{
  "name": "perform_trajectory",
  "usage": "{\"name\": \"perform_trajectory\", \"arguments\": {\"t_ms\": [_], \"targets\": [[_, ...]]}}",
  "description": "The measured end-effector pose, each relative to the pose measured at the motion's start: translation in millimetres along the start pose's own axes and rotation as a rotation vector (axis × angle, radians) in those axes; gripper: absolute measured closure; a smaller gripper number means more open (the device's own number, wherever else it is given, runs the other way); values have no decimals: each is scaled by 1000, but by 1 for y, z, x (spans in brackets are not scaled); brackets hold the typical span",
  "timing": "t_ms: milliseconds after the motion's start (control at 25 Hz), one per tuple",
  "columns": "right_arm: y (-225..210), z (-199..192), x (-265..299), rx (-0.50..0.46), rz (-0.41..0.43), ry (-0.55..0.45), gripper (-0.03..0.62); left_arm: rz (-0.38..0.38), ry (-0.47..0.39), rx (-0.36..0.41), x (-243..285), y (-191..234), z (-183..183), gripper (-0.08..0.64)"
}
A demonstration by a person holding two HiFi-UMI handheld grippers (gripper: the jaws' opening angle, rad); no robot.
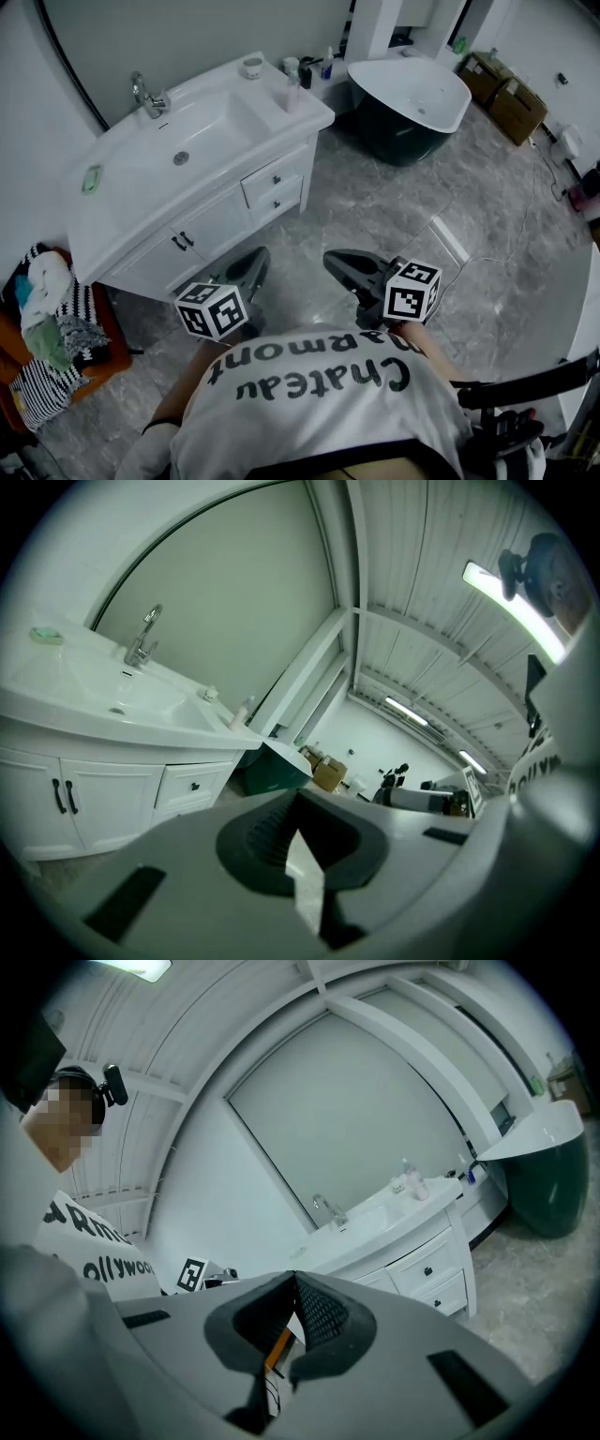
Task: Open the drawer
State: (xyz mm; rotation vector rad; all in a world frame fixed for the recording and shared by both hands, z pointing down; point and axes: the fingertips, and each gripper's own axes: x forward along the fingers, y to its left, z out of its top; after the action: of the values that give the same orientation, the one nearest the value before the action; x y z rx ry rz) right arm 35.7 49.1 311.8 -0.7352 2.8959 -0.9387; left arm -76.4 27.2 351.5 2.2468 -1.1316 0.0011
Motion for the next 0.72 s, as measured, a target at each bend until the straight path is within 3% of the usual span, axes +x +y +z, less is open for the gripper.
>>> {"name": "perform_trajectory", "arguments": {"t_ms": [720], "targets": [[-32,0,41,27,10,81,581,38,-25,-18,12,29,13,552]]}}
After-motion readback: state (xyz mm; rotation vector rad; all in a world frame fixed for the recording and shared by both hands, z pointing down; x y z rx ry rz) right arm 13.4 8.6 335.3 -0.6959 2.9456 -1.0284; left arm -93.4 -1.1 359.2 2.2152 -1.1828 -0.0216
